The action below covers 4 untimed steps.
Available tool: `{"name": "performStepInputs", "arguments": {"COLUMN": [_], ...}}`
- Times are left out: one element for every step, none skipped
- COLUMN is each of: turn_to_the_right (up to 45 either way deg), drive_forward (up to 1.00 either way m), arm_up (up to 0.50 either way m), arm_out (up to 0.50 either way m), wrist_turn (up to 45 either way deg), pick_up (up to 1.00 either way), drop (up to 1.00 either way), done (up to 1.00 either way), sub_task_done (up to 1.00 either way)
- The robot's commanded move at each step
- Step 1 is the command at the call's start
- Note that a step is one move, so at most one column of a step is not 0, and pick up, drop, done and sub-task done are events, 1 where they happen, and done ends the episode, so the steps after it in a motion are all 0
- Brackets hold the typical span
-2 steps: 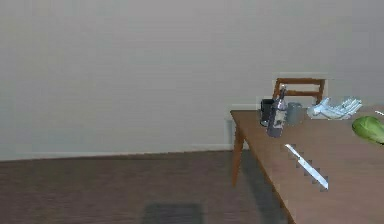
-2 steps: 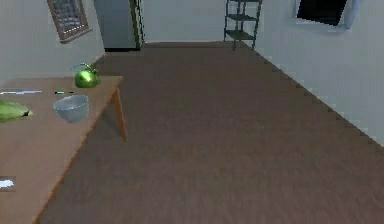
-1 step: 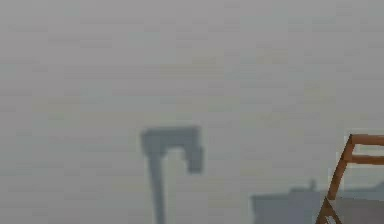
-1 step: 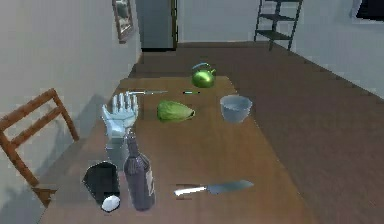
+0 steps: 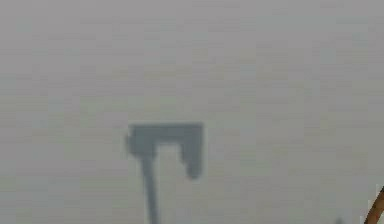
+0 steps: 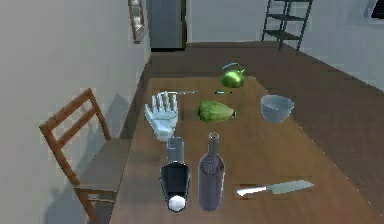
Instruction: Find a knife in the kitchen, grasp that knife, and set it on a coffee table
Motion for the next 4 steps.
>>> {"name": "performStepInputs", "arguments": {"turn_to_the_right": [24.0, 0.0, 0.0, 0.0], "drive_forward": [0.0, 0.0, 0.0, 0.0], "arm_up": [0.0, 0.5, 0.34, 0.0], "arm_out": [0.0, 0.0, 0.0, 0.26], "wrist_turn": [0.0, 0.0, 0.0, 0.0], "pick_up": [0.0, 0.0, 0.0, 0.0], "drop": [0.0, 0.0, 0.0, 0.0], "done": [0.0, 0.0, 0.0, 0.0], "sub_task_done": [0.0, 0.0, 0.0, 0.0]}}
